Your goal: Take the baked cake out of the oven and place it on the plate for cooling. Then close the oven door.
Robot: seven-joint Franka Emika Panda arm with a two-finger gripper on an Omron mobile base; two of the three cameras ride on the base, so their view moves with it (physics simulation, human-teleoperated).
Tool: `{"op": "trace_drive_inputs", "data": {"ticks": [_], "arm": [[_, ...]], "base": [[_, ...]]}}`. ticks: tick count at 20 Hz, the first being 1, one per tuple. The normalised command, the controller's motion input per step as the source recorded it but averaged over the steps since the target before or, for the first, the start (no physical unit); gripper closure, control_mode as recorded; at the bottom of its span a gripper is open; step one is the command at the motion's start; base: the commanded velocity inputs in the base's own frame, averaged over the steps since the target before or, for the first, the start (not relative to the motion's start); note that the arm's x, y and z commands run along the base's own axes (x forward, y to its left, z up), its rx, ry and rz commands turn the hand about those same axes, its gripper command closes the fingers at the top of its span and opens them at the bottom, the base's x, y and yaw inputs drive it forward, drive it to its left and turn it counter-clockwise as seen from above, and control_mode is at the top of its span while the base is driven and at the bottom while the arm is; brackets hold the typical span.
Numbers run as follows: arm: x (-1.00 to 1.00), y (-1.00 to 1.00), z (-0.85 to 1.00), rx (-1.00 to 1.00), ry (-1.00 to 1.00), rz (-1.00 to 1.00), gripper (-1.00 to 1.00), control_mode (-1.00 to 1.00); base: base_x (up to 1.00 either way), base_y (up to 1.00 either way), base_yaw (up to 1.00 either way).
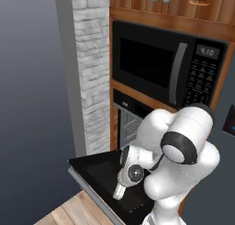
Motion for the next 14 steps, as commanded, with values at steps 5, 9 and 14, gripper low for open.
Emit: {"op": "trace_drive_inputs", "data": {"ticks": [5,9,14], "arm": [[0.09,0.07,1.00,-0.08,-0.09,-0.39,-1.00,-1.00],[0.27,0.04,0.90,-0.18,-0.09,-0.33,-1.00,-1.00],[0.01,0.12,0.52,-0.30,-0.09,-0.40,-1.00,-1.00]], "base": [[0.00,0.00,0.00],[0.00,0.00,0.00],[0.00,0.00,0.00]]}}
